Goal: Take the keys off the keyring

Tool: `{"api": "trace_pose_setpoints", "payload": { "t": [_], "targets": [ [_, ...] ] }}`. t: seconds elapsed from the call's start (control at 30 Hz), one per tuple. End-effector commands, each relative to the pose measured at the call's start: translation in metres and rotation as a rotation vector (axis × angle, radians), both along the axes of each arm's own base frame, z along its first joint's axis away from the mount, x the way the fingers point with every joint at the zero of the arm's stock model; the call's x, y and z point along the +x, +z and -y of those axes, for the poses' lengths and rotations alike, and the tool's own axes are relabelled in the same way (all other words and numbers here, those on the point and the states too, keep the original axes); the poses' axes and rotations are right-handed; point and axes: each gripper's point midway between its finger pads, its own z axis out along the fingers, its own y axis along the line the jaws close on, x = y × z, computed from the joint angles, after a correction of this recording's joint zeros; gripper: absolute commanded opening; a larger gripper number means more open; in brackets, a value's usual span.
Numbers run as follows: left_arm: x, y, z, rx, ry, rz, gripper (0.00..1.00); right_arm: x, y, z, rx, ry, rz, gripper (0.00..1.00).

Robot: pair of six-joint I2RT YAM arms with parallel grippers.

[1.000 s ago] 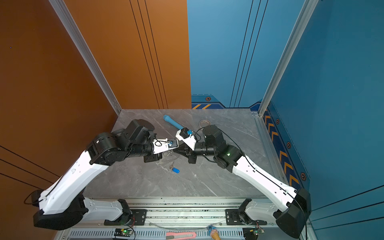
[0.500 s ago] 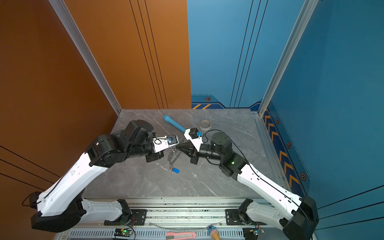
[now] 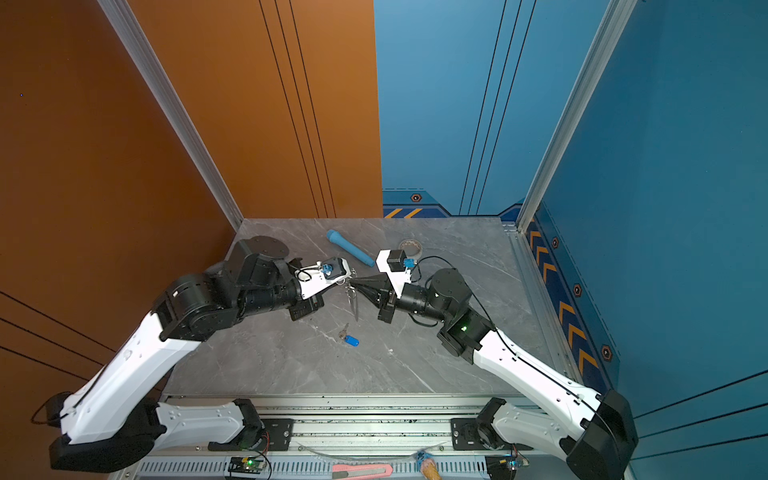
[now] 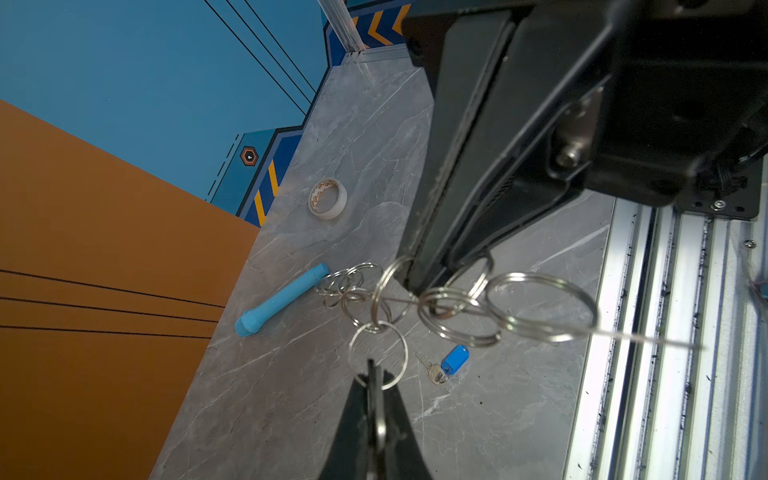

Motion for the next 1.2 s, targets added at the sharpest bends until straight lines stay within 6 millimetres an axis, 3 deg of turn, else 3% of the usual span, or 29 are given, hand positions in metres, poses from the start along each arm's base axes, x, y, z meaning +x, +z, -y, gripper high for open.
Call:
{"api": "trace_pose_setpoints", "payload": {
  "t": [0.0, 0.63, 1.0, 1.17],
  "targets": [
    [-0.005, 0.026, 0.001, -0.074, -0.01, 0.047, 0.0, -0.009, 0.024, 0.007, 0.055, -0.029, 0.096, 0.0],
    [-0.013, 0.036, 0.0, -0.009, -0.055, 0.159, 0.0, -0.015, -0.017, 0.008, -0.214, -0.041, 0.195, 0.0],
    [-0.012, 0.043, 0.001, -0.016, -0.048, 0.171, 0.0, -0.002, 0.018, 0.021, 0.067, -0.043, 0.052, 0.0],
    [-0.007, 0.036, 0.0, -0.019, -0.022, 0.149, 0.0, 0.004, 0.036, 0.026, 0.201, -0.032, -0.005, 0.0]
  ]
}}
